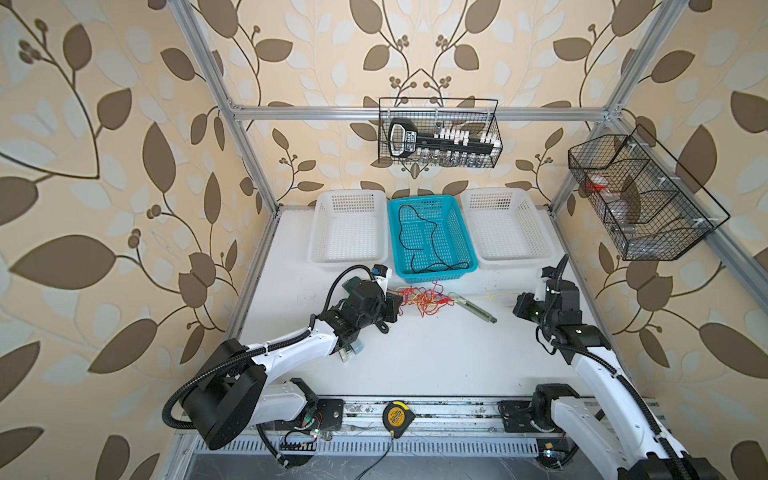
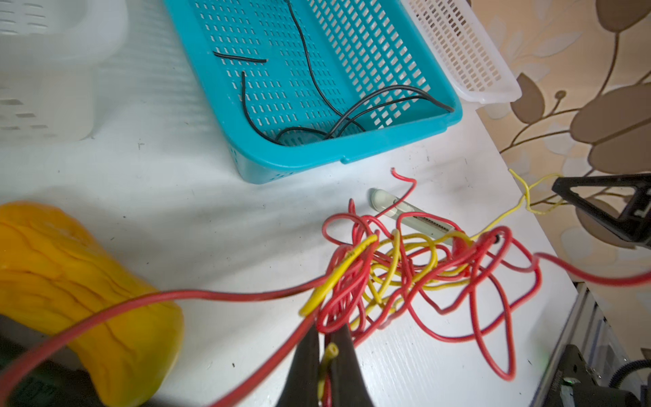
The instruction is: Untangle the cables
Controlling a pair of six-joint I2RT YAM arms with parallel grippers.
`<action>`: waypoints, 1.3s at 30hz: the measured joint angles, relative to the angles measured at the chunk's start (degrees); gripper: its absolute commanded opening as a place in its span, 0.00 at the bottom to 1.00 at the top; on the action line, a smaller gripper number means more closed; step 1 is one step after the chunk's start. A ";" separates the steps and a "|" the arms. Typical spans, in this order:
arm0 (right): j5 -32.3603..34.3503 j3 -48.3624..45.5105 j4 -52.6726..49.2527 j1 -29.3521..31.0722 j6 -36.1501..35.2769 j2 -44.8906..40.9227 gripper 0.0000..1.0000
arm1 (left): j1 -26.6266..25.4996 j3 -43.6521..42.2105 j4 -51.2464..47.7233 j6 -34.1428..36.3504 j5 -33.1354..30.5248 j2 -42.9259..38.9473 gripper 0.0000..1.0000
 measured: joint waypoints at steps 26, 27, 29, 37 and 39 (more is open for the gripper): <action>6.91 0.20 8.26 17.86 -0.09 15.19 0.05 | 1.44 1.38 4.96 4.39 14.05 4.13 0.00; 6.82 0.20 8.48 17.88 -0.04 15.30 0.04 | 1.44 1.38 4.87 4.50 13.94 4.09 0.01; 6.49 0.20 8.87 17.88 0.07 15.50 0.03 | 1.44 1.38 4.33 4.55 13.84 4.09 0.07; 5.79 0.20 10.38 18.10 0.20 13.62 0.02 | 1.44 1.36 3.76 4.35 13.81 4.20 0.35; 5.79 0.20 10.51 18.18 0.11 12.59 0.02 | 1.44 1.27 3.58 4.22 13.79 4.15 0.38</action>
